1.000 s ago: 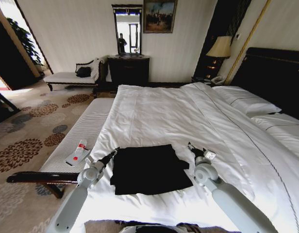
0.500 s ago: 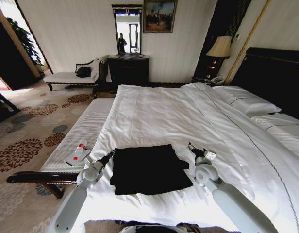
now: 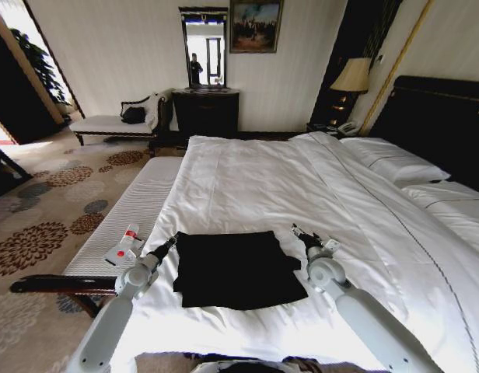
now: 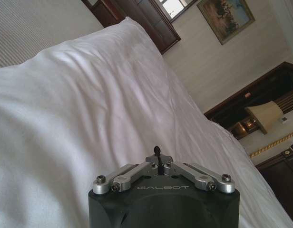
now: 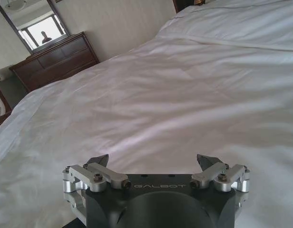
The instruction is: Fold the clothes on the bed.
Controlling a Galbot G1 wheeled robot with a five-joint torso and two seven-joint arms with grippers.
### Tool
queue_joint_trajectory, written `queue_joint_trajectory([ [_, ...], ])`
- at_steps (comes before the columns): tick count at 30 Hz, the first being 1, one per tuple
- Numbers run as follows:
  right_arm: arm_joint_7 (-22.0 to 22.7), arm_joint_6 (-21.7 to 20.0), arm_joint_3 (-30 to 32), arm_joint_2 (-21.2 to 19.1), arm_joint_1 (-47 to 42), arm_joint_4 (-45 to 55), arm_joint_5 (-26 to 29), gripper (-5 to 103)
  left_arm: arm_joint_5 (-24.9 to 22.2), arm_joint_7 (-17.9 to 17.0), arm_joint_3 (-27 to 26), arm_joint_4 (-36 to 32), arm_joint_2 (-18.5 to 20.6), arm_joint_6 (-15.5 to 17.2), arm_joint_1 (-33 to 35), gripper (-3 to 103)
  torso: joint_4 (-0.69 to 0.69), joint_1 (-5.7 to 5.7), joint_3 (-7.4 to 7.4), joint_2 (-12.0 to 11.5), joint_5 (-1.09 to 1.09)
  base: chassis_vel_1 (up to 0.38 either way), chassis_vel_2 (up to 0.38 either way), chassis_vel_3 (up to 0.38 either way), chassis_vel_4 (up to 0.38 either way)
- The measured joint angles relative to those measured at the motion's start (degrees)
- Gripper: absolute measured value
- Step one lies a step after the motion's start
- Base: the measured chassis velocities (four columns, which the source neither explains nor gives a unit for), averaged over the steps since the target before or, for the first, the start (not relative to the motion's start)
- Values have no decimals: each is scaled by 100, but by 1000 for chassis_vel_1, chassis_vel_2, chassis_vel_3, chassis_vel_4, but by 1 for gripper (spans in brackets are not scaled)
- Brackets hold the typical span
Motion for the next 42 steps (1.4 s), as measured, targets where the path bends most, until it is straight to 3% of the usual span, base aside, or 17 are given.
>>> queue_joint_trajectory([
  [5,-465,-257,-207,54,223,-189,316,100,72,1,-41,3,-18,-17,67,0,0,0,0,0,0,0,0,0,0],
  [14,-1028,-306,-1125,82,903,-972,-256,100,212,7,-9,-56,-73,-24,144,0,1,0,0,0,1,0,0,0,0],
  [18,-1279,-196,-1289,87,1064,-1155,-452,102,225,13,-7,-58,-40,-24,147,0,-1,0,0,0,0,0,0,0,0],
  [24,-1294,-194,-1352,127,1134,-1331,-460,100,236,15,-4,-57,-7,-24,138,0,-1,0,0,0,0,0,0,0,0],
  [25,-1294,-194,-1362,137,1138,-1381,-465,91,238,14,-2,-58,-5,-24,135,0,-1,0,0,0,0,0,0,0,0],
  [26,-1296,-195,-1369,144,1139,-1419,-470,91,241,15,1,-58,-4,-24,132,0,-1,0,0,0,1,0,0,0,0],
  [28,-1305,-196,-1388,154,1123,-1450,-474,75,258,15,15,-60,-3,-24,126,0,0,0,0,-1,0,0,0,0,0],
  [32,-1305,-203,-1426,155,1098,-1432,-476,69,283,15,25,-59,-4,-24,116,0,-1,0,0,0,1,0,0,0,0],
  [33,-1305,-207,-1454,161,1096,-1421,-490,58,294,15,30,-55,-8,-23,112,0,-1,0,0,0,0,0,0,0,0],
  [35,-1305,-209,-1468,168,1097,-1424,-504,58,302,14,31,-54,-8,-23,111,0,0,0,0,0,0,0,0,0,0],
  [36,-1305,-210,-1487,184,1105,-1444,-525,47,311,14,32,-53,-9,-23,111,0,0,0,0,0,1,0,0,0,0],
  [41,-1305,-211,-1509,232,1152,-1507,-545,36,327,14,30,-54,-1,-23,122,0,0,0,0,-1,1,0,0,0,0],
  [42,-1310,-211,-1511,247,1176,-1508,-529,25,333,14,22,-55,10,-22,131,0,-1,0,0,0,1,0,0,0,0],
])
